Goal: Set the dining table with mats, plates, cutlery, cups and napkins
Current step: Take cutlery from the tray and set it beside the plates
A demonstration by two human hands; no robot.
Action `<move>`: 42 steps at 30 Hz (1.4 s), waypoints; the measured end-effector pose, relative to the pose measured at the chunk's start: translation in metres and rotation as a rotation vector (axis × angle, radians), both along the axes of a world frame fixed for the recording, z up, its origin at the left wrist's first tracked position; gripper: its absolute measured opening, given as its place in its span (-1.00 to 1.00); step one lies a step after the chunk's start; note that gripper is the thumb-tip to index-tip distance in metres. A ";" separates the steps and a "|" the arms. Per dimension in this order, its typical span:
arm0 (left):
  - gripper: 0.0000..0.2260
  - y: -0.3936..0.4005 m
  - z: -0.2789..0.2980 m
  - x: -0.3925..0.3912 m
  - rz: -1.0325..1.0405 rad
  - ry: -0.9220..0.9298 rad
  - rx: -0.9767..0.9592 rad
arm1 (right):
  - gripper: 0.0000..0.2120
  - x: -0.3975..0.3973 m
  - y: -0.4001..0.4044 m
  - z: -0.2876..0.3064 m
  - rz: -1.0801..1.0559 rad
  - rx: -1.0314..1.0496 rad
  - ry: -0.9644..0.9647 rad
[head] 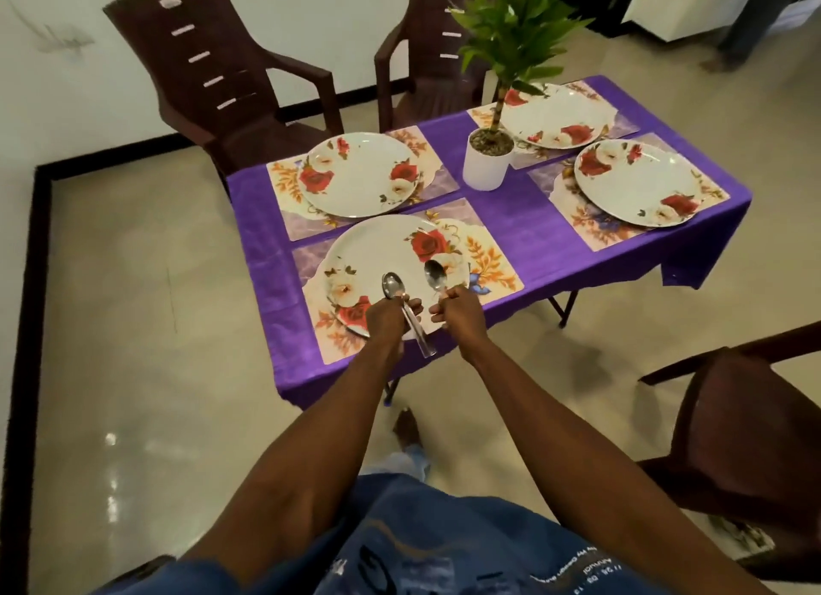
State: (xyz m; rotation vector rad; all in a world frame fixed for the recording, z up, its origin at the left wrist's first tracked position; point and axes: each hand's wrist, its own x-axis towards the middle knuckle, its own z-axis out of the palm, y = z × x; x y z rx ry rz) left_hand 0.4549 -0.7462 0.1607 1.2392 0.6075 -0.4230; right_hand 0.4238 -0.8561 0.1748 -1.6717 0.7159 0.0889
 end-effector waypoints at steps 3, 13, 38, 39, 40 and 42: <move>-0.86 -0.023 -0.004 0.031 0.055 0.000 -0.059 | -0.91 0.032 -0.044 -0.013 -0.120 -0.051 0.011; -0.85 -0.062 -0.013 0.114 0.070 0.018 0.064 | -0.74 0.135 -0.137 -0.056 -0.063 -0.165 0.241; -0.85 -0.141 -0.014 0.077 0.446 0.082 0.119 | -0.82 0.195 -0.174 -0.068 0.534 -0.471 0.188; -0.84 -0.143 -0.013 0.074 0.444 0.093 0.118 | -0.82 0.195 -0.175 -0.068 0.539 -0.464 0.198; -0.84 -0.144 -0.014 0.073 0.443 0.095 0.111 | -0.82 0.195 -0.176 -0.068 0.533 -0.452 0.201; -0.83 -0.144 -0.014 0.071 0.425 0.088 0.109 | -0.87 0.191 -0.177 -0.064 0.493 -0.397 0.177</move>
